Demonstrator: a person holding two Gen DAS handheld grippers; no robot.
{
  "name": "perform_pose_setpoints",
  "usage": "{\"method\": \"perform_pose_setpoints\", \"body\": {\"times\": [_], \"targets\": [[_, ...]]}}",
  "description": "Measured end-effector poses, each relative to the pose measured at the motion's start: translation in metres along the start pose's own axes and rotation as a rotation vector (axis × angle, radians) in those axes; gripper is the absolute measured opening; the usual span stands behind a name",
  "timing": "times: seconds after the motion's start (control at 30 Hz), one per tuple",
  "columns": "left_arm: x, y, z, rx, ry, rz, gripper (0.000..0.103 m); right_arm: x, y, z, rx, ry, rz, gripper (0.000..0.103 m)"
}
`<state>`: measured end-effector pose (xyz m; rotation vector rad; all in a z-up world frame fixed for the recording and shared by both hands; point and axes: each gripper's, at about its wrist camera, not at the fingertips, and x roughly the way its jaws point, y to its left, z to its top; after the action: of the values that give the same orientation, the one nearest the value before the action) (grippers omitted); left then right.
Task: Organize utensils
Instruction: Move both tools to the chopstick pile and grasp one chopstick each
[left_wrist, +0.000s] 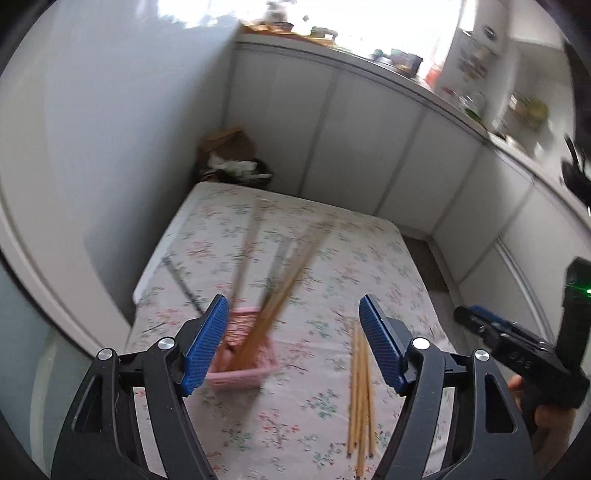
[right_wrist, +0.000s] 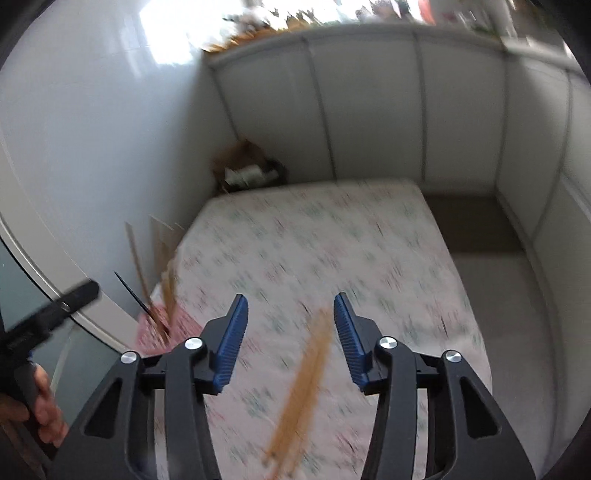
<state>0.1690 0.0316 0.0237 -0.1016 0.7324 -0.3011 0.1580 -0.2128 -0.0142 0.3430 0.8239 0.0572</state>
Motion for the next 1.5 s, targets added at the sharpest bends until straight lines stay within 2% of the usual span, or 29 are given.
{"method": "perform_pose_setpoints", "body": {"times": [0.07,0.1,0.2,0.33,0.53,0.7,0.77,0.8,0.87,1.03,1.23,1.5], "targets": [[0.007,-0.018,-0.008,0.036,0.03,-0.012,0.07,0.022,-0.022,-0.007,0.073,0.148,-0.058,0.052],[0.013,-0.031,-0.013,0.053,0.054,-0.031,0.07,0.026,-0.027,-0.007,0.083,0.169,-0.051,0.052],[0.029,-0.058,-0.026,0.114,0.112,-0.074,0.07,0.029,-0.043,-0.008,0.12,0.182,-0.059,0.052],[0.055,-0.084,-0.045,0.186,0.179,-0.05,0.067,0.041,-0.066,-0.018,0.245,0.267,-0.018,0.052],[0.102,-0.094,-0.065,0.191,0.31,-0.061,0.057,0.054,-0.09,-0.027,0.311,0.319,-0.066,0.051],[0.143,-0.085,-0.078,0.144,0.412,-0.051,0.044,0.054,-0.093,-0.03,0.309,0.325,-0.05,0.044],[0.159,-0.08,-0.082,0.124,0.454,-0.054,0.032,0.054,-0.092,-0.03,0.31,0.325,-0.036,0.036],[0.169,-0.076,-0.083,0.11,0.472,-0.05,0.031,0.054,-0.09,-0.03,0.312,0.324,-0.03,0.035],[0.178,-0.072,-0.085,0.096,0.488,-0.042,0.026,0.053,-0.088,-0.029,0.302,0.321,-0.021,0.03],[0.196,-0.063,-0.085,0.07,0.516,-0.023,0.014,0.055,-0.081,-0.026,0.278,0.324,-0.009,0.028],[0.203,-0.061,-0.082,0.037,0.511,-0.079,0.014,0.062,-0.077,-0.025,0.267,0.33,-0.011,0.028],[0.221,-0.07,-0.09,0.092,0.553,-0.05,0.015,0.067,-0.071,-0.025,0.254,0.341,-0.011,0.028]]}}
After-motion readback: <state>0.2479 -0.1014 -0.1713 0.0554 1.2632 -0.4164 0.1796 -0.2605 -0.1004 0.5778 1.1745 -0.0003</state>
